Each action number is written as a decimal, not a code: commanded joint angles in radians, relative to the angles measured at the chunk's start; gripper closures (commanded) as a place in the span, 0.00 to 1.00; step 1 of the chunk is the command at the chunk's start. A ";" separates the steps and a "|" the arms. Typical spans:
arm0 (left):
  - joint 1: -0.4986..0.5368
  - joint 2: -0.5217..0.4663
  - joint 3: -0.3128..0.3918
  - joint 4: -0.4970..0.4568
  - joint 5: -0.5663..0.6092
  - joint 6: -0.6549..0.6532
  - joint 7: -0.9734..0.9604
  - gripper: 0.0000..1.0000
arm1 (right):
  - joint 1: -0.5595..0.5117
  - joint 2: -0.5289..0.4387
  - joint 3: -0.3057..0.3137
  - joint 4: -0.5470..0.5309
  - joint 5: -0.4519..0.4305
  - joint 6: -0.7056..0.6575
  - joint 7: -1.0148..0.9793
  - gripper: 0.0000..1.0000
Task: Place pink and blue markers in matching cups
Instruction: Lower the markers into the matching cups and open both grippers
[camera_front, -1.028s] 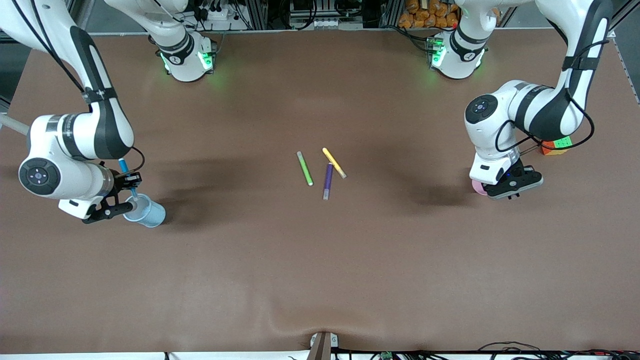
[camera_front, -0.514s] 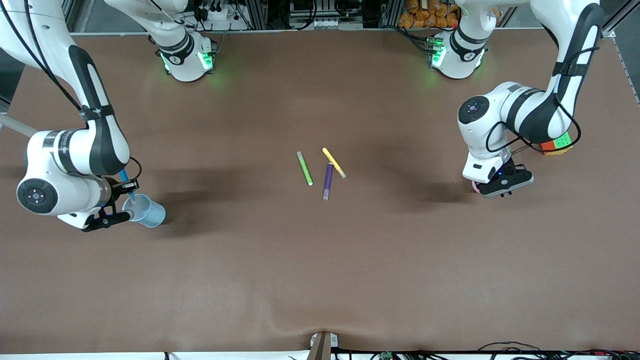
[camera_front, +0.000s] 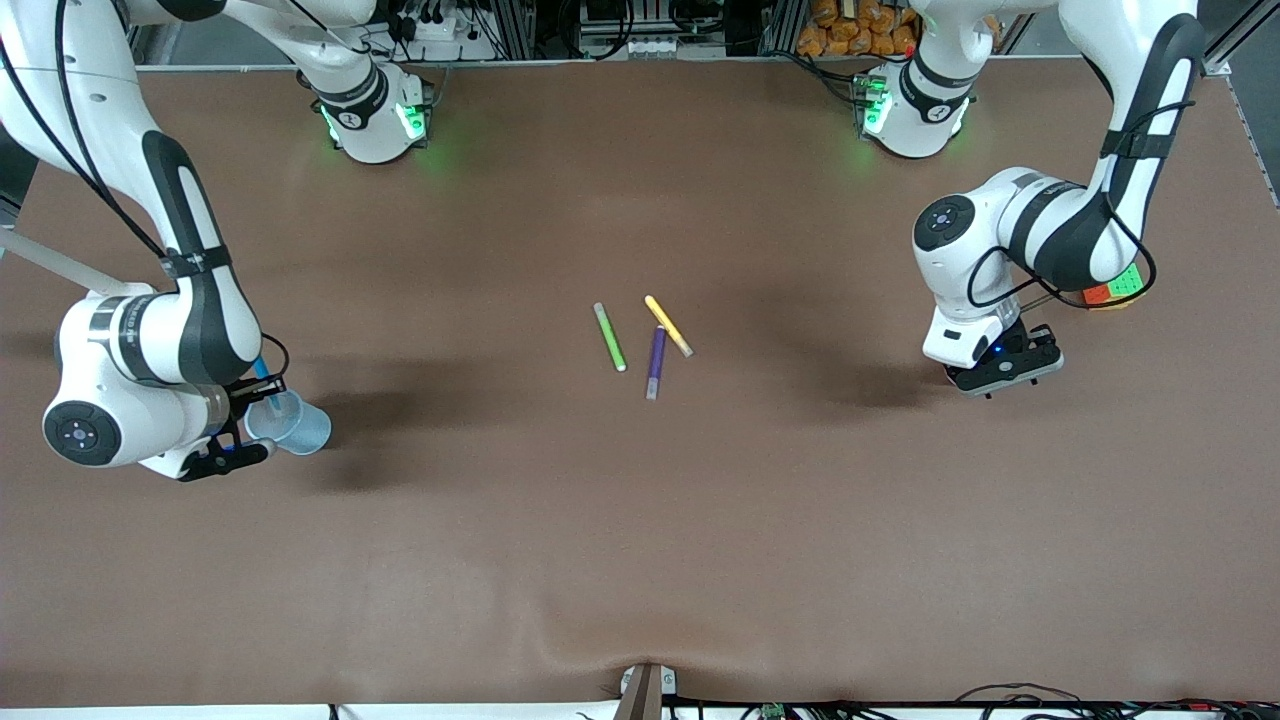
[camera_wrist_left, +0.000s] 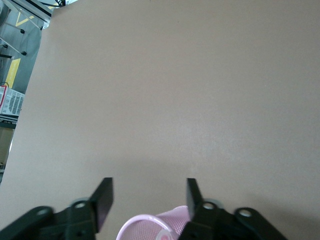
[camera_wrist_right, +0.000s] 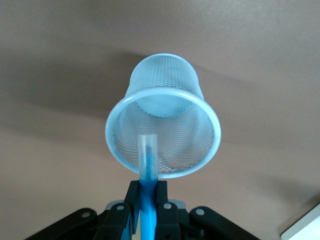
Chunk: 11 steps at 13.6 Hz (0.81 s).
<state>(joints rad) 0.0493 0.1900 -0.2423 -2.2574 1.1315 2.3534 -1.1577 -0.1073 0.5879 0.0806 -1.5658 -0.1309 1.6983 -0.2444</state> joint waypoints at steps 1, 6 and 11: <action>0.006 -0.009 -0.005 0.034 0.022 0.007 -0.010 0.00 | 0.001 0.056 0.002 0.110 0.020 -0.078 0.008 1.00; 0.000 0.015 -0.009 0.123 0.004 0.007 -0.005 0.00 | 0.001 0.078 0.001 0.124 0.010 -0.077 0.008 0.70; 0.007 0.028 -0.009 0.187 0.004 0.007 0.097 0.00 | 0.001 0.078 0.001 0.135 0.010 -0.078 0.010 0.54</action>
<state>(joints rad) 0.0481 0.2045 -0.2479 -2.0982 1.1325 2.3565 -1.1161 -0.1065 0.6493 0.0807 -1.4692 -0.1250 1.6448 -0.2438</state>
